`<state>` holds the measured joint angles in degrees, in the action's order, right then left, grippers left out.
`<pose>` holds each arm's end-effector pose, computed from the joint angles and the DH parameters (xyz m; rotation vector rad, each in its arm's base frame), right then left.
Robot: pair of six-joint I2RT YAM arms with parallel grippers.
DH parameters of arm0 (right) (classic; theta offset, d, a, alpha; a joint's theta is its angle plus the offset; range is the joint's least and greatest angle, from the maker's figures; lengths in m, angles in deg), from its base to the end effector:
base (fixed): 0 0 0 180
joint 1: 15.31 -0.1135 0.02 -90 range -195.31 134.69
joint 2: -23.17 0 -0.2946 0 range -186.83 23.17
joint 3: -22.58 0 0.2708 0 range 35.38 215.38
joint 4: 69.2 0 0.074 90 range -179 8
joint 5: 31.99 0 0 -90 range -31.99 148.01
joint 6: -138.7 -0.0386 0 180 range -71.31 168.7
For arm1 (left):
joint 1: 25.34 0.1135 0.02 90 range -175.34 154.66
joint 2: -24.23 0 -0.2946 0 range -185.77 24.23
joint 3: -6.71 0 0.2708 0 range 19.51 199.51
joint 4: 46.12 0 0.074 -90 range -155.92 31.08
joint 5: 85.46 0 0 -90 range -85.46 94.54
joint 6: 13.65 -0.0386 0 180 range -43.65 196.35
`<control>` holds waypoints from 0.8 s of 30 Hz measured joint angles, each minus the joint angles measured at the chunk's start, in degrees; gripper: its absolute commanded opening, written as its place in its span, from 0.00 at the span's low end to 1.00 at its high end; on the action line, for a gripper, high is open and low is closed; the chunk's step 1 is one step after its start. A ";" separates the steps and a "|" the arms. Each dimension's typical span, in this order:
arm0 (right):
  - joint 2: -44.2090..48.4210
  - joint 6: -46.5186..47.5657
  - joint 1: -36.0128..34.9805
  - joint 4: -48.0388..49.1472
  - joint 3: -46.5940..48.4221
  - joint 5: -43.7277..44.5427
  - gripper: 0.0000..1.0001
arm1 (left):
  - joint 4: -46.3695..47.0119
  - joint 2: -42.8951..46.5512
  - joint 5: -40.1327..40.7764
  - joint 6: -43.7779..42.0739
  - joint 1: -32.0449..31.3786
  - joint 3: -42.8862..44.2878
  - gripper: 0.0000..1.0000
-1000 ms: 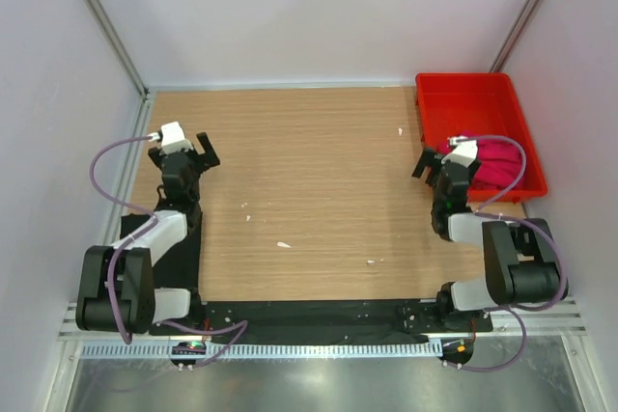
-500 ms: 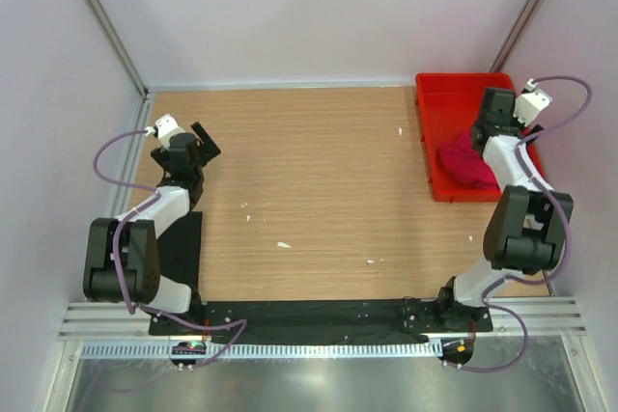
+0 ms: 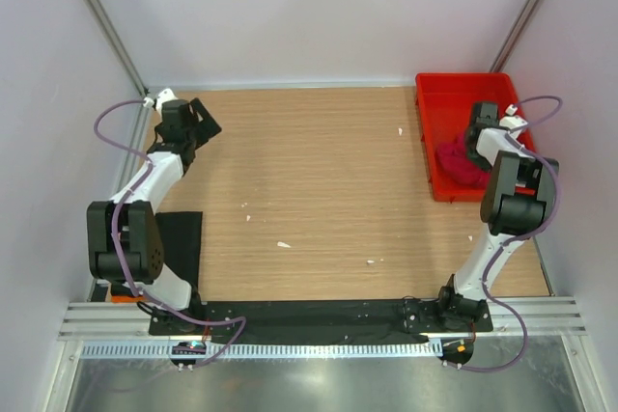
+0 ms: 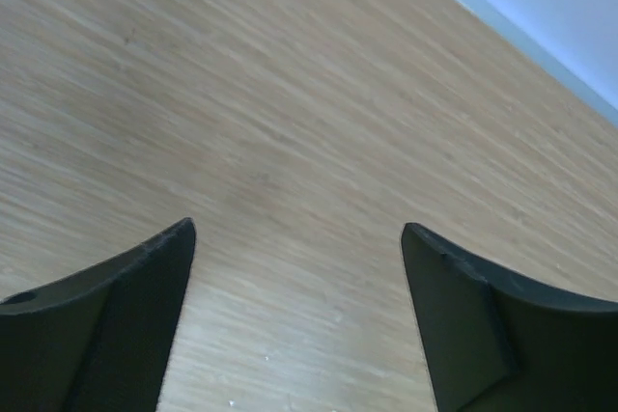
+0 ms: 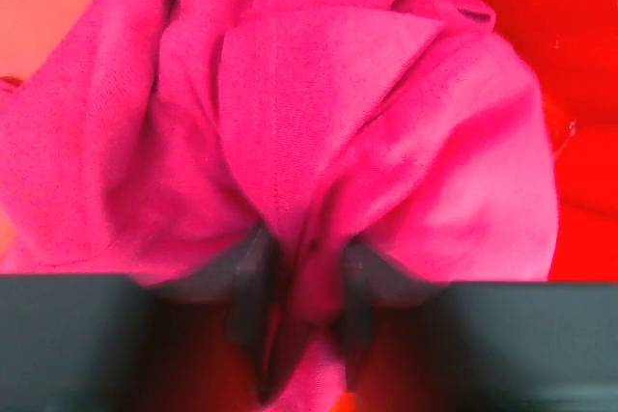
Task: Fold and stack the t-shirts
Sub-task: Move the tshirt to the center of the board
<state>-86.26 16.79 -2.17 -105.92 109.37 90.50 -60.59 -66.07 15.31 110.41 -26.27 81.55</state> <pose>0.4065 -0.1162 0.1954 1.1261 2.2016 -0.5985 0.3796 0.0011 0.2801 -0.7033 1.9658 -0.1749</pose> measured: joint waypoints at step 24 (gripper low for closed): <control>32.98 2.80 -42.21 -15.67 20.11 -3.72 0.46 | -18.38 23.02 -10.71 5.03 -4.31 -5.38 0.71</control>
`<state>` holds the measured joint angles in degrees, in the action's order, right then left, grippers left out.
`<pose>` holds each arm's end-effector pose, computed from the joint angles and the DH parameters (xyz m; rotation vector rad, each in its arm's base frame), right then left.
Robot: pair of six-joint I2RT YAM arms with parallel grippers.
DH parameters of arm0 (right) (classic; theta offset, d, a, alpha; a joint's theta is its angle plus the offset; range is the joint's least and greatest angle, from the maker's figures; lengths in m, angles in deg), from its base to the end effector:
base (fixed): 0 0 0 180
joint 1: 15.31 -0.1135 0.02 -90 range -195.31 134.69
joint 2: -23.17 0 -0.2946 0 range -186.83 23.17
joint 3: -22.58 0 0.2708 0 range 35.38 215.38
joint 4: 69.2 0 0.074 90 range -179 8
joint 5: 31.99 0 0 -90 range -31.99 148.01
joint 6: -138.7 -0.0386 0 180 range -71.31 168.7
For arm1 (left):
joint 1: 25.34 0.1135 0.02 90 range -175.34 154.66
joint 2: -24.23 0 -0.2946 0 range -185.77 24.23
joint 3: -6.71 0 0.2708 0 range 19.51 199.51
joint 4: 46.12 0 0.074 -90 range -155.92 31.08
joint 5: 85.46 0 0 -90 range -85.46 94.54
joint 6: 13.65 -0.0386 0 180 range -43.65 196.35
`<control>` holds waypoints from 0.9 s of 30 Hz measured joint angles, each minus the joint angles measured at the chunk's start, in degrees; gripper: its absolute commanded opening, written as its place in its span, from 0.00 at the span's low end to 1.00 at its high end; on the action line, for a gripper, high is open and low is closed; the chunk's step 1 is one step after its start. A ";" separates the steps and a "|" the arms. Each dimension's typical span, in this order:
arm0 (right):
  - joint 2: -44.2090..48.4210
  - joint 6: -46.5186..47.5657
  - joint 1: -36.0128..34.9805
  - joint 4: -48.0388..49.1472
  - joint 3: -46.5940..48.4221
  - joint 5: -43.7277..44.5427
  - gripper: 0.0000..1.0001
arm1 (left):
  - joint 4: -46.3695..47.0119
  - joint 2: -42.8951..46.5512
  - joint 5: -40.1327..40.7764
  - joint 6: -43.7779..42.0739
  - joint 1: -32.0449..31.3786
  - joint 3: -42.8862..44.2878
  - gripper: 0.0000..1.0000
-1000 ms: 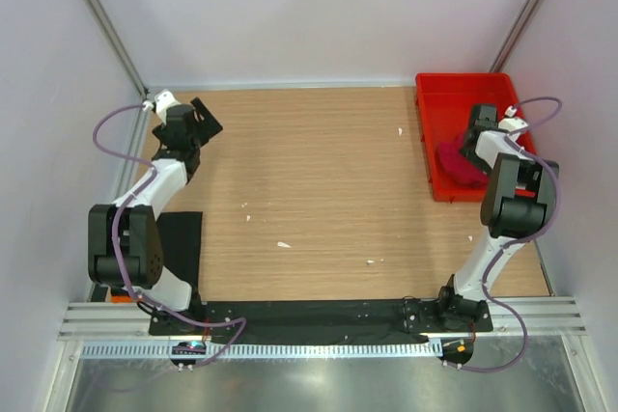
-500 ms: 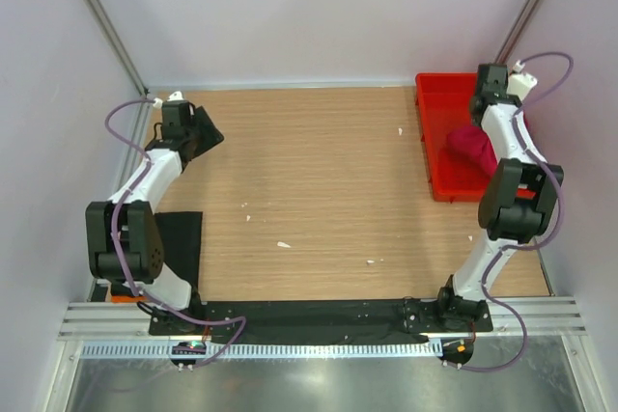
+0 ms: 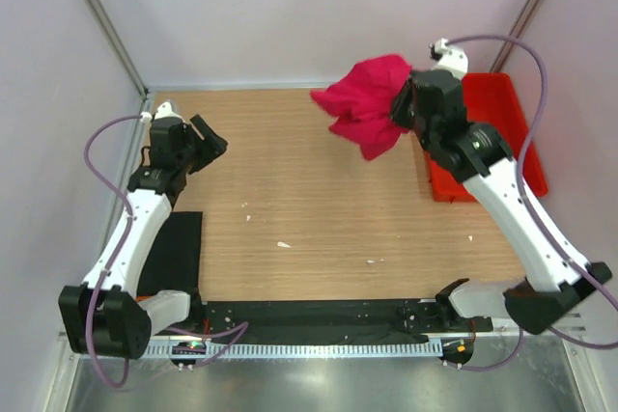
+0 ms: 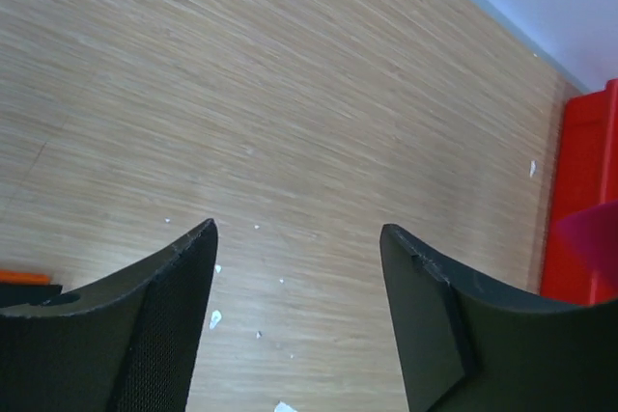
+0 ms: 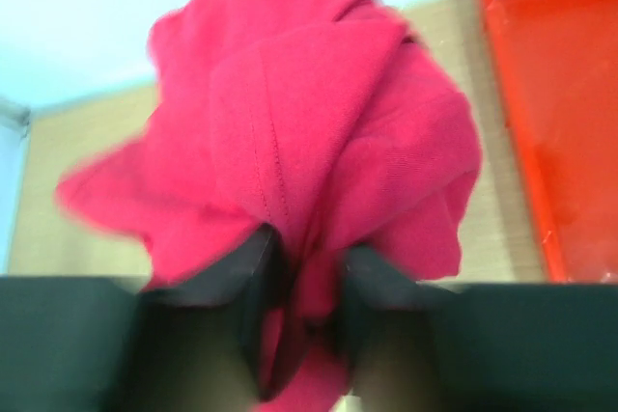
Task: Fold and stack the t-shirts
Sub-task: Move the tshirt to the center of the board
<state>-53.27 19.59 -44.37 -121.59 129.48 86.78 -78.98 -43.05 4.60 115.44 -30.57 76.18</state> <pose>0.2576 0.1219 0.4969 0.3267 1.8810 0.1960 0.2725 -0.0249 0.3382 -0.6239 2.0473 -0.4588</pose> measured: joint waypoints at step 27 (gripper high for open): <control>10.64 -1.49 -0.76 6.69 -49.48 -27.04 0.61 | -8.96 -14.34 -3.98 4.70 -34.99 -7.91 0.68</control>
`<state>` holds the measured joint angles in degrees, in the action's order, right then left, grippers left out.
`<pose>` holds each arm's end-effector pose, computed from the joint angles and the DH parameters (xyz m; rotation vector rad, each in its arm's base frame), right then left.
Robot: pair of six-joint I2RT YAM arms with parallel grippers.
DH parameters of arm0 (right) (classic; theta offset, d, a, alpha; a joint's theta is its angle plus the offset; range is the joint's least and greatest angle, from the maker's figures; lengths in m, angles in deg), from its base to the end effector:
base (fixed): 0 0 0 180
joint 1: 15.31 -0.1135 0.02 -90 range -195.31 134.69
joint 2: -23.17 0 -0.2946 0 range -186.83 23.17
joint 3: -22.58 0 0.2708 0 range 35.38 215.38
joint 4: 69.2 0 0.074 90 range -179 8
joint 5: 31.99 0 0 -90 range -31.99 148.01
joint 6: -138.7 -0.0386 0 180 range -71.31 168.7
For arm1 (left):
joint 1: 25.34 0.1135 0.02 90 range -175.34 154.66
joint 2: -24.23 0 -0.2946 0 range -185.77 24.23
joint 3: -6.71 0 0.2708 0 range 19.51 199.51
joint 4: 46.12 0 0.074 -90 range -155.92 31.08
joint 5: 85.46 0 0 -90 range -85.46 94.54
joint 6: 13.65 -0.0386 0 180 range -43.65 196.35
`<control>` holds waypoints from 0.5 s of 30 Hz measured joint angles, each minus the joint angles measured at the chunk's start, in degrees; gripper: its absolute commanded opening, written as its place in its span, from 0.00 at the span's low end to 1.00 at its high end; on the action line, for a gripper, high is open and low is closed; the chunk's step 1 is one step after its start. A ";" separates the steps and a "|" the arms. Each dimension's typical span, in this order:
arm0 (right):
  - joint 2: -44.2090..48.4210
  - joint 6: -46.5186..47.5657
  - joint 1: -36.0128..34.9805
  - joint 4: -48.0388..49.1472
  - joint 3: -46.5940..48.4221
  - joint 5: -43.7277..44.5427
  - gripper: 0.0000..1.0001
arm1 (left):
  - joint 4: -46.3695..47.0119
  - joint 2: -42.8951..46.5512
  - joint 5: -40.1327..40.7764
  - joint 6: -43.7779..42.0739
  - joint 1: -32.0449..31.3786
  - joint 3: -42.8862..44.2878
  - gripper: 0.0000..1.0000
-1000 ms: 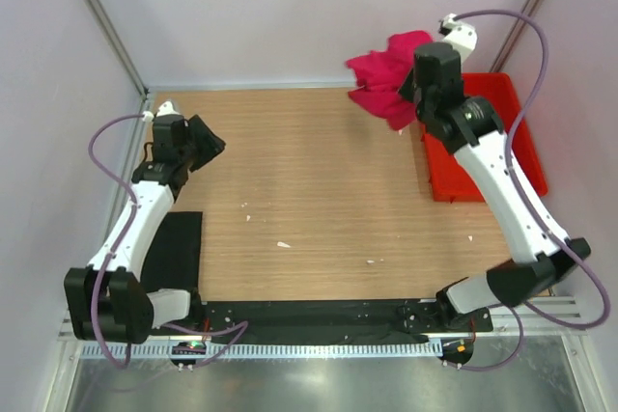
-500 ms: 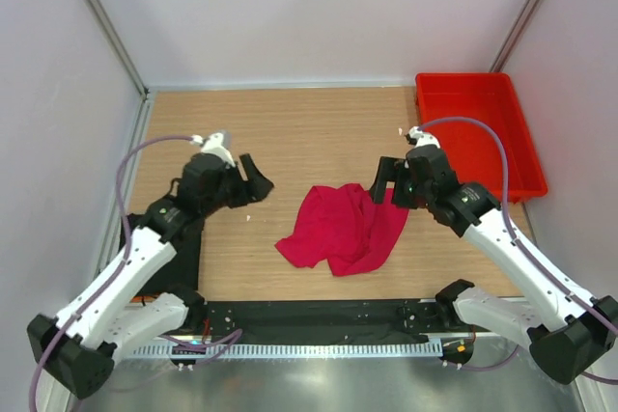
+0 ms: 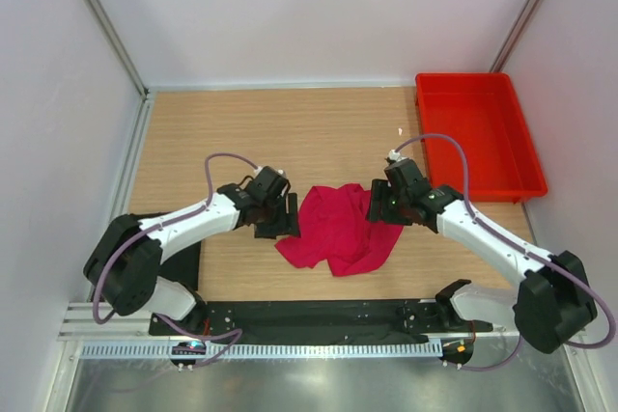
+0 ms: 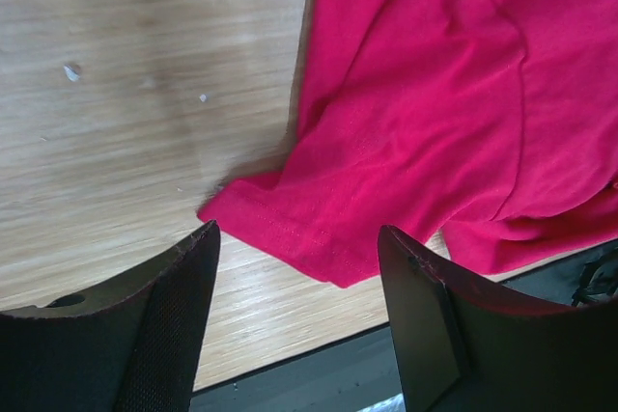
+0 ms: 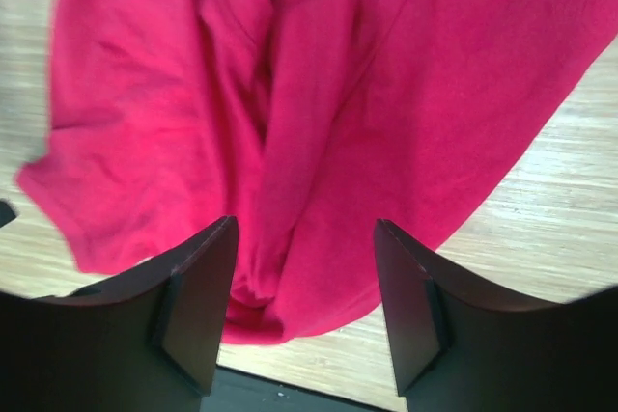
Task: Fold and stack the t-shirts
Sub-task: Move the tshirt to the center of the board, then flatten the tshirt out
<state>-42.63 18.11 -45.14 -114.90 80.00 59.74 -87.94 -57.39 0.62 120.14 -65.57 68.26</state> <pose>0.2029 0.1150 0.2516 0.0295 2.5584 0.3839 0.2154 -0.1857 0.2128 -0.0624 2.7721 -0.5351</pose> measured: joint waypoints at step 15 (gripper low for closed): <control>-8.20 -1.05 0.00 8.72 -2.82 -0.44 0.34 | -1.64 -10.67 -3.08 -0.07 -0.59 2.62 0.34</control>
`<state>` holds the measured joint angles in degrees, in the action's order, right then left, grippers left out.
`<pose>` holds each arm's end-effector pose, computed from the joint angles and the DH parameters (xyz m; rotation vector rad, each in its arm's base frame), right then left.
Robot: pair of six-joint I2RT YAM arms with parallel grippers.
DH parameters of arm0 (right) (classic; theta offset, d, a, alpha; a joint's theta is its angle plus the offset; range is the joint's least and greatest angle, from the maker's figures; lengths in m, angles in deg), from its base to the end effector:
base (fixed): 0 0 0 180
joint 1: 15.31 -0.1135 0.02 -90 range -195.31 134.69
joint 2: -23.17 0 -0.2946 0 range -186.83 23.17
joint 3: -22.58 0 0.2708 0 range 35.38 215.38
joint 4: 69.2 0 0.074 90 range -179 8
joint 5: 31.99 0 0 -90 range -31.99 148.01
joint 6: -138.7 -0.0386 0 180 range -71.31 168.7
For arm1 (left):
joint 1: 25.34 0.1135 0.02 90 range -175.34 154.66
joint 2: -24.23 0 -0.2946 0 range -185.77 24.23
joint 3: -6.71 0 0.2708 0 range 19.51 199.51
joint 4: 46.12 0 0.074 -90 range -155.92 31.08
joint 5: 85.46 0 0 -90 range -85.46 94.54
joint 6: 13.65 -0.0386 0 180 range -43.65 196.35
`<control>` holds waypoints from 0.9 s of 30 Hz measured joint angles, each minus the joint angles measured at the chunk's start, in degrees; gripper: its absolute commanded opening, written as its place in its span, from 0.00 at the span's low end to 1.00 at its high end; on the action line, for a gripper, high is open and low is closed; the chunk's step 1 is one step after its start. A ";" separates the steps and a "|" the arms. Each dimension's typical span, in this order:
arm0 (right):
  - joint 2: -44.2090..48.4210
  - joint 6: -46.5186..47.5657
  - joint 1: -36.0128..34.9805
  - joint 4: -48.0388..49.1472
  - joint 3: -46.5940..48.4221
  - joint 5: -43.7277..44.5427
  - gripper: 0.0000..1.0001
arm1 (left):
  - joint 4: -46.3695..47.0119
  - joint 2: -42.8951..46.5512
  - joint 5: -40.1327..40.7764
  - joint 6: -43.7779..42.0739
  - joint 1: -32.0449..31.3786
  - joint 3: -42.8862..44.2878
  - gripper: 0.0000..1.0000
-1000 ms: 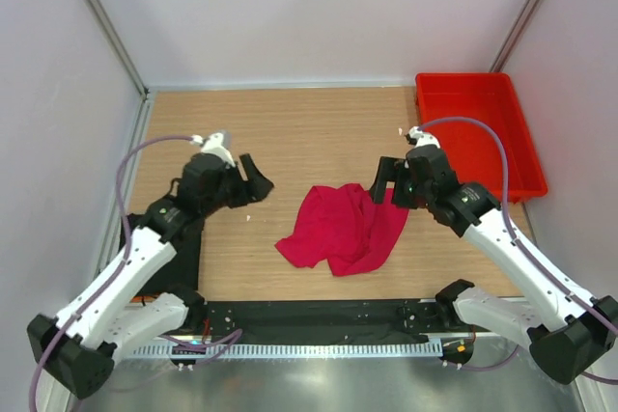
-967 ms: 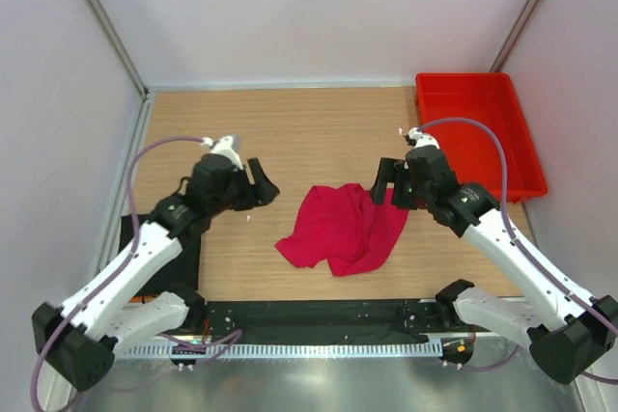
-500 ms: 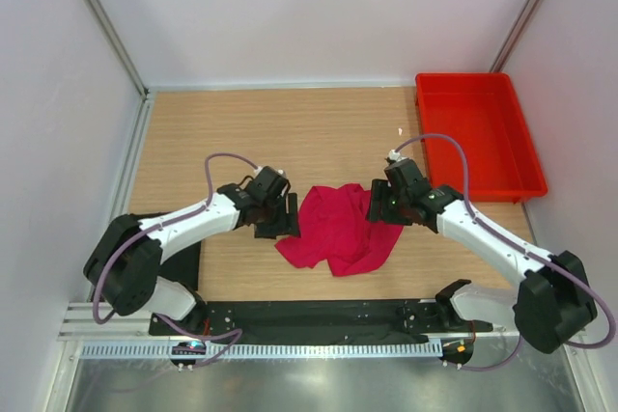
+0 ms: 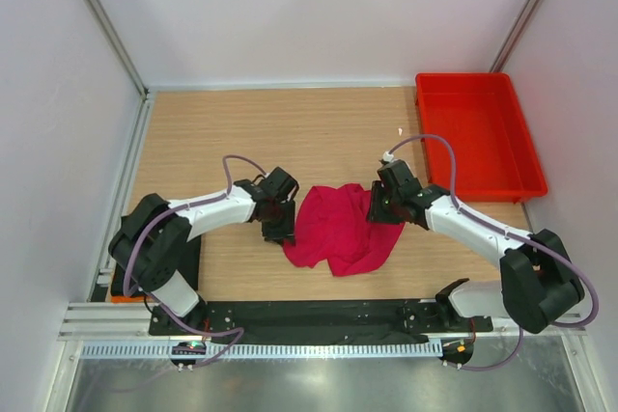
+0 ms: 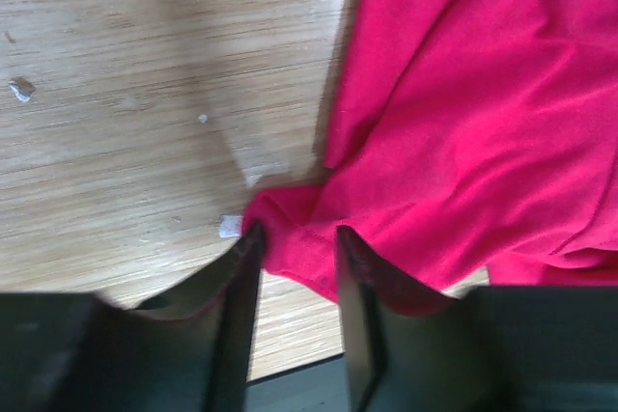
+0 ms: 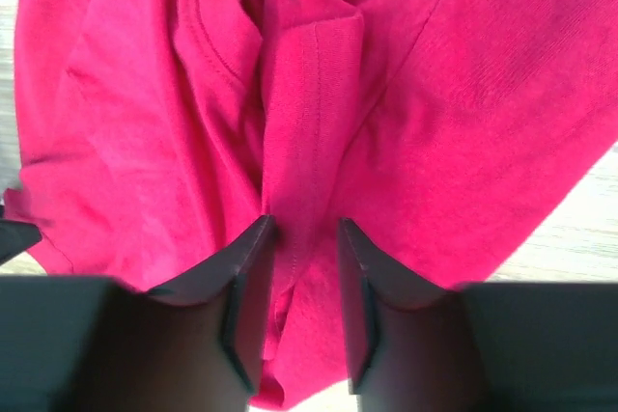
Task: Fold and stack the t-shirts
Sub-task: Flatten the tshirt out
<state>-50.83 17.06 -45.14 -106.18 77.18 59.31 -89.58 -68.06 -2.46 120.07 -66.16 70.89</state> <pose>0.2230 0.1269 0.2130 0.0500 2.6002 0.3762 0.2286 -0.2037 0.1737 -0.0454 2.9506 -0.4556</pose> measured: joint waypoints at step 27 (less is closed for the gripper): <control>14.40 15.30 0.00 -12.94 37.27 15.06 0.01 | -13.38 30.40 24.65 -19.26 8.33 40.61 0.00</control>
<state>-36.42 32.36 -45.14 -119.12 114.44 74.37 -102.95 -37.66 22.19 100.82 -57.83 111.50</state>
